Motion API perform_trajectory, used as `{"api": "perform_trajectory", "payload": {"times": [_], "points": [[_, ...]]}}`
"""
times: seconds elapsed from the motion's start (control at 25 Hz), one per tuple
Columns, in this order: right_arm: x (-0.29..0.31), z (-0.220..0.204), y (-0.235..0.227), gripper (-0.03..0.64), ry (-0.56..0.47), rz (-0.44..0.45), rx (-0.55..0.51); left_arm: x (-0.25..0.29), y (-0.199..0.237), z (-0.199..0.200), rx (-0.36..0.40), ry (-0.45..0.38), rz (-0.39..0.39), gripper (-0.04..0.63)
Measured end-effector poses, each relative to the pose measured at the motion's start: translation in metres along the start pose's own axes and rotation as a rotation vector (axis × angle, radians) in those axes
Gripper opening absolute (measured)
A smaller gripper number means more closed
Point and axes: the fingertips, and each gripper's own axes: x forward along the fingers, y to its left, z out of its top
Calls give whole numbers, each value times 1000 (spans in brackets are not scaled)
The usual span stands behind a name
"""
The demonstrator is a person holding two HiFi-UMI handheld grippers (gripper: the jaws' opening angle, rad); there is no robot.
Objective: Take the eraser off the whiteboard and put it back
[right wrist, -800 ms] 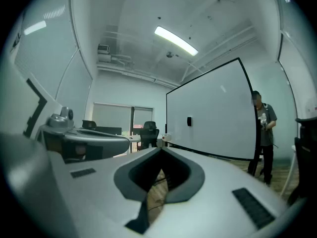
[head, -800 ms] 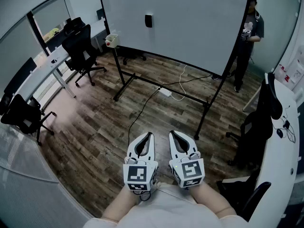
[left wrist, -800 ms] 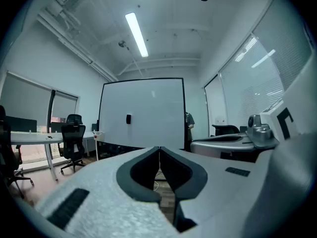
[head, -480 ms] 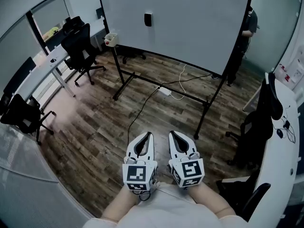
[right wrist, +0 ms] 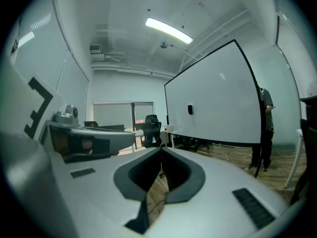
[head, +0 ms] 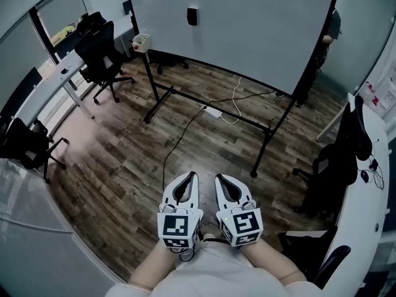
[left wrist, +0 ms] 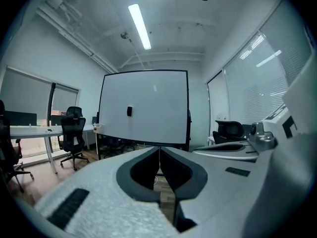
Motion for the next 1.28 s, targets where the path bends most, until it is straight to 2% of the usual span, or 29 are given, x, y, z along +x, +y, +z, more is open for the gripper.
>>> {"api": "perform_trajectory", "payload": {"times": [0.24, 0.52, 1.0, 1.28], "points": [[44, -7, -7, 28, 23, 4, 5, 31, 32, -7, -12, 21, 1, 18], [134, 16, -12, 28, 19, -26, -4, 87, 106, 10, -33, 5, -24, 18], [308, 48, -17, 28, 23, -154, -4, 200, 256, 42, -12, 16, -121, 18], [365, 61, -26, 28, 0, -188, 14, 244, 296, 44, -32, 9, -145, 18]]}}
